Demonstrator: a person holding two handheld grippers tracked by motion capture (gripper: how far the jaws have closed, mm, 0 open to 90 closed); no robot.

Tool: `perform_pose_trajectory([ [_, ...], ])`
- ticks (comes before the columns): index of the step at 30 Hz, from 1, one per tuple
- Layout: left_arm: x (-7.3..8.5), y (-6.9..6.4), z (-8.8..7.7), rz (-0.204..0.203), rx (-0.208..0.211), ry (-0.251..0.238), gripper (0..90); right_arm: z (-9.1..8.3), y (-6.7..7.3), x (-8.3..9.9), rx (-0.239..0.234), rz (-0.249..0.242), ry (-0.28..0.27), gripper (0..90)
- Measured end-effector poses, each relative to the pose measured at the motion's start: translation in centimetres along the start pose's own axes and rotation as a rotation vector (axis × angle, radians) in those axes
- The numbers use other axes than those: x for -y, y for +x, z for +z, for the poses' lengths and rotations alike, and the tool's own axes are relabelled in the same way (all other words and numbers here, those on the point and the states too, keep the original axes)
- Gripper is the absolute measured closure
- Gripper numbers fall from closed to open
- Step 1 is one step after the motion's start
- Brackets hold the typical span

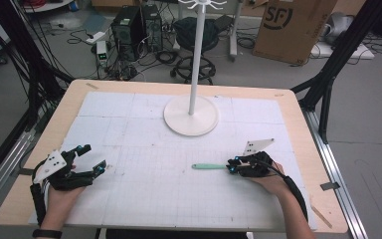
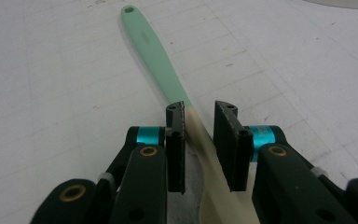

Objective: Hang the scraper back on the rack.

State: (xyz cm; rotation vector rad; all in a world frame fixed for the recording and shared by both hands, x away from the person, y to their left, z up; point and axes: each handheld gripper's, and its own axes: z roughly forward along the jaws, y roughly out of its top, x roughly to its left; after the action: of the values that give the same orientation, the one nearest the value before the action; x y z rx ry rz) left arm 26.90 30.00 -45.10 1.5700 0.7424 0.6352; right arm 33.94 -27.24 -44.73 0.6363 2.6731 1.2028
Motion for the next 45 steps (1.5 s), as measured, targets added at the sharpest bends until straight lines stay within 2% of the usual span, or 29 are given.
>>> perform_pose_trajectory([
  [6, 0.0, 0.0, 0.0, 0.001, -0.001, 0.001, 18.1, 0.0, 0.5, -0.2, 0.031, -0.025, 0.013, 76.8],
  [10, 0.0, 0.0, 0.0, 0.005, -0.002, 0.003, 18.2, 0.0, 0.6, -0.3, 0.031, -0.035, 0.018, 78.2],
  [14, 0.0, 0.0, 0.0, 0.003, -0.003, 0.004, 18.4, 0.0, 0.5, -0.4, 0.026, -0.024, 0.019, 80.7],
  [19, 0.0, 0.0, 0.0, 0.003, -0.003, 0.004, 18.5, -0.2, 0.2, -0.2, 0.010, 0.031, 0.013, 81.9],
  [25, 0.0, 0.0, 0.0, 0.004, -0.002, 0.004, 18.7, -0.9, -0.1, -0.3, 0.042, 0.066, -0.027, 82.0],
  [34, 0.0, 0.0, 0.0, 0.004, -0.002, 0.004, 18.7, -1.6, -0.5, -0.4, 0.050, 0.127, -0.075, 82.0],
  [39, 0.0, 0.0, 0.0, 0.001, -0.003, 0.004, 18.7, -2.5, -0.4, -1.3, 0.055, 0.146, -0.112, 82.0],
  [45, 0.0, 0.0, 0.0, 0.004, -0.001, 0.004, 18.7, -4.0, -0.4, -3.4, 0.075, 0.152, -0.139, 82.0],
])
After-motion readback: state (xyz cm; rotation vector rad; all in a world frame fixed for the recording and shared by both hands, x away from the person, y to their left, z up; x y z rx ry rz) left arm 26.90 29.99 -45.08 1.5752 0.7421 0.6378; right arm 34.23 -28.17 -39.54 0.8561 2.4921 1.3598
